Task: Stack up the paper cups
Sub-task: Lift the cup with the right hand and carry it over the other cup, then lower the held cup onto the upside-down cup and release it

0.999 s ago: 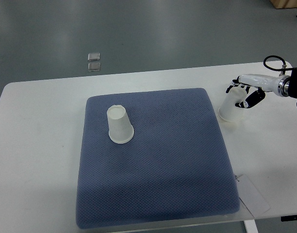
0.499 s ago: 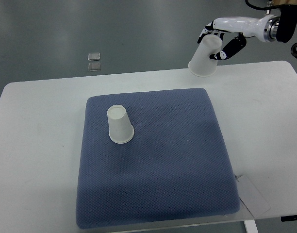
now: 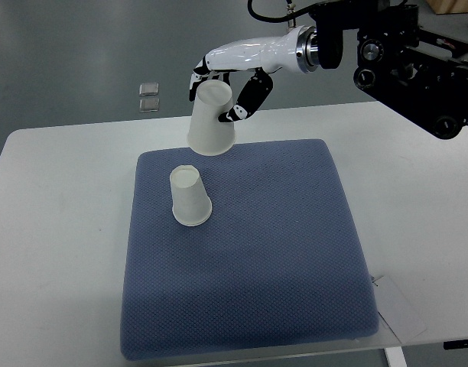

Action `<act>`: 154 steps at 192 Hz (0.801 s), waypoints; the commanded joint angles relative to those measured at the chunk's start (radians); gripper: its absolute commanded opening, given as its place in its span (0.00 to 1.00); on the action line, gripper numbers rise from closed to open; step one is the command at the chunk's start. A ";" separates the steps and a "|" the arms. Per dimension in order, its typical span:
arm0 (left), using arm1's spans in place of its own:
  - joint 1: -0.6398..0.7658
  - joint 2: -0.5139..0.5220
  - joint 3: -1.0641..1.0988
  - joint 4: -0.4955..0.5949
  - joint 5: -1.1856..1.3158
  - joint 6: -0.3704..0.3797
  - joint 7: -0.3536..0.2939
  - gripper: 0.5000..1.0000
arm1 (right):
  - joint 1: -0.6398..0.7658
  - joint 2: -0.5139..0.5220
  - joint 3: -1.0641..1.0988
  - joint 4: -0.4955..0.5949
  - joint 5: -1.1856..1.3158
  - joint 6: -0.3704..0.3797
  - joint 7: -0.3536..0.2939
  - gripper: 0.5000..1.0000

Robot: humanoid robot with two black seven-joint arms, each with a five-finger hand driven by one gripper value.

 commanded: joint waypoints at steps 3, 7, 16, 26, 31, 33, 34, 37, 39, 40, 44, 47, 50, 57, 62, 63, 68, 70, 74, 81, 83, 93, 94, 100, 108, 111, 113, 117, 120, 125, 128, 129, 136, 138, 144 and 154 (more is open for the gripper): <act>0.000 0.000 0.000 0.000 0.000 0.000 0.000 1.00 | 0.002 0.042 -0.006 0.000 -0.003 0.008 -0.002 0.12; 0.000 0.000 0.000 0.000 0.000 0.000 0.000 1.00 | 0.002 0.048 -0.012 -0.002 -0.004 0.008 -0.002 0.12; 0.000 0.000 0.000 0.000 0.000 0.000 0.000 1.00 | 0.002 0.059 -0.021 -0.003 -0.006 0.008 -0.010 0.12; 0.001 0.000 0.000 0.000 0.000 0.000 0.000 1.00 | 0.000 0.073 -0.024 -0.005 -0.006 0.007 -0.018 0.12; 0.001 0.000 0.000 0.000 0.000 0.000 0.000 1.00 | 0.000 0.078 -0.024 -0.005 -0.006 0.007 -0.019 0.12; 0.001 0.000 0.000 0.000 0.000 0.000 0.000 1.00 | 0.000 0.081 -0.024 -0.005 -0.006 0.008 -0.019 0.12; 0.000 0.000 0.000 0.000 0.000 0.000 0.000 1.00 | 0.000 0.084 -0.024 -0.005 -0.006 0.008 -0.021 0.12; 0.001 0.000 0.000 0.000 0.000 0.000 0.000 1.00 | 0.000 0.087 -0.024 -0.006 -0.006 0.008 -0.022 0.12; 0.000 0.000 0.000 0.000 0.000 0.000 0.000 1.00 | 0.000 0.090 -0.024 -0.006 -0.006 0.008 -0.024 0.12; 0.000 0.000 0.000 0.000 0.000 0.000 0.000 1.00 | 0.000 0.090 -0.024 -0.006 -0.006 0.008 -0.024 0.12; 0.000 0.000 0.000 0.000 0.000 0.000 0.000 1.00 | -0.001 0.094 -0.024 -0.006 -0.006 0.008 -0.024 0.12; 0.000 0.000 0.000 0.000 0.000 0.000 0.000 1.00 | -0.001 0.097 -0.024 -0.008 -0.006 0.008 -0.024 0.13; 0.001 0.000 0.000 0.000 0.000 0.000 0.000 1.00 | -0.001 0.101 -0.024 -0.008 -0.006 0.008 -0.024 0.12; 0.000 0.000 0.000 0.000 0.000 0.000 0.000 1.00 | -0.001 0.105 -0.024 -0.009 -0.006 0.008 -0.029 0.13; 0.001 0.000 0.000 0.000 0.000 0.000 0.000 1.00 | -0.001 0.108 -0.024 -0.011 -0.007 0.007 -0.035 0.13; 0.000 0.000 0.000 0.000 0.000 0.002 0.000 1.00 | -0.001 0.110 -0.024 -0.012 -0.007 0.007 -0.036 0.13; 0.000 0.000 0.000 0.000 0.000 0.000 0.000 1.00 | -0.001 0.113 -0.024 -0.012 -0.009 0.005 -0.038 0.13; 0.000 0.000 0.000 0.000 0.000 0.000 0.000 1.00 | -0.001 0.113 -0.026 -0.014 -0.009 0.005 -0.038 0.13; 0.000 0.000 0.000 0.000 0.000 0.000 0.000 1.00 | -0.001 0.113 -0.026 -0.015 -0.012 0.005 -0.038 0.13; 0.000 0.000 0.000 0.000 0.000 0.000 0.000 1.00 | -0.001 0.114 -0.026 -0.015 -0.015 0.004 -0.039 0.13; 0.000 0.000 0.000 0.000 0.000 0.000 0.000 1.00 | -0.001 0.114 -0.026 -0.015 -0.016 0.002 -0.039 0.13; 0.000 0.000 0.000 0.000 0.000 0.000 0.000 1.00 | -0.001 0.114 -0.026 -0.015 -0.016 0.001 -0.042 0.14; 0.000 0.000 0.000 0.000 0.000 0.000 0.000 1.00 | -0.001 0.114 -0.026 -0.015 -0.016 0.001 -0.042 0.14; 0.001 0.000 0.000 0.000 0.000 0.000 0.000 1.00 | -0.001 0.114 -0.026 -0.017 -0.016 0.001 -0.045 0.14; 0.000 0.000 0.000 0.000 0.000 0.000 0.000 1.00 | -0.001 0.117 -0.027 -0.015 -0.016 0.001 -0.050 0.14; 0.000 0.000 0.000 0.000 0.000 0.000 0.000 1.00 | -0.001 0.120 -0.027 -0.017 -0.018 0.001 -0.052 0.14; 0.000 0.000 0.000 0.000 0.000 0.000 0.000 1.00 | -0.003 0.122 -0.027 -0.017 -0.018 0.001 -0.053 0.14; 0.000 0.000 0.000 0.000 0.000 0.000 0.000 1.00 | -0.003 0.124 -0.027 -0.017 -0.018 0.001 -0.053 0.14; 0.000 0.000 0.000 0.000 0.000 0.000 0.000 1.00 | -0.003 0.127 -0.027 -0.017 -0.019 0.001 -0.053 0.14; 0.001 0.000 0.000 0.000 0.000 0.000 0.000 1.00 | -0.004 0.128 -0.027 -0.017 -0.019 0.001 -0.056 0.14; 0.001 0.000 0.000 0.000 0.000 0.000 0.000 1.00 | -0.006 0.130 -0.029 -0.017 -0.019 0.001 -0.059 0.14; 0.001 0.000 0.000 0.000 0.000 0.000 0.000 1.00 | -0.006 0.130 -0.029 -0.017 -0.019 0.001 -0.059 0.14; 0.001 0.000 0.000 0.000 0.000 0.000 0.000 1.00 | -0.007 0.131 -0.029 -0.018 -0.019 -0.002 -0.064 0.14; 0.001 0.000 0.000 0.000 0.000 0.000 0.000 1.00 | -0.009 0.131 -0.029 -0.018 -0.019 -0.002 -0.067 0.15; 0.000 0.000 0.000 0.000 0.000 0.000 0.000 1.00 | -0.009 0.136 -0.034 -0.021 -0.019 -0.004 -0.070 0.15; 0.000 0.000 0.000 0.000 0.000 0.000 0.000 1.00 | -0.012 0.137 -0.040 -0.025 -0.019 -0.010 -0.073 0.15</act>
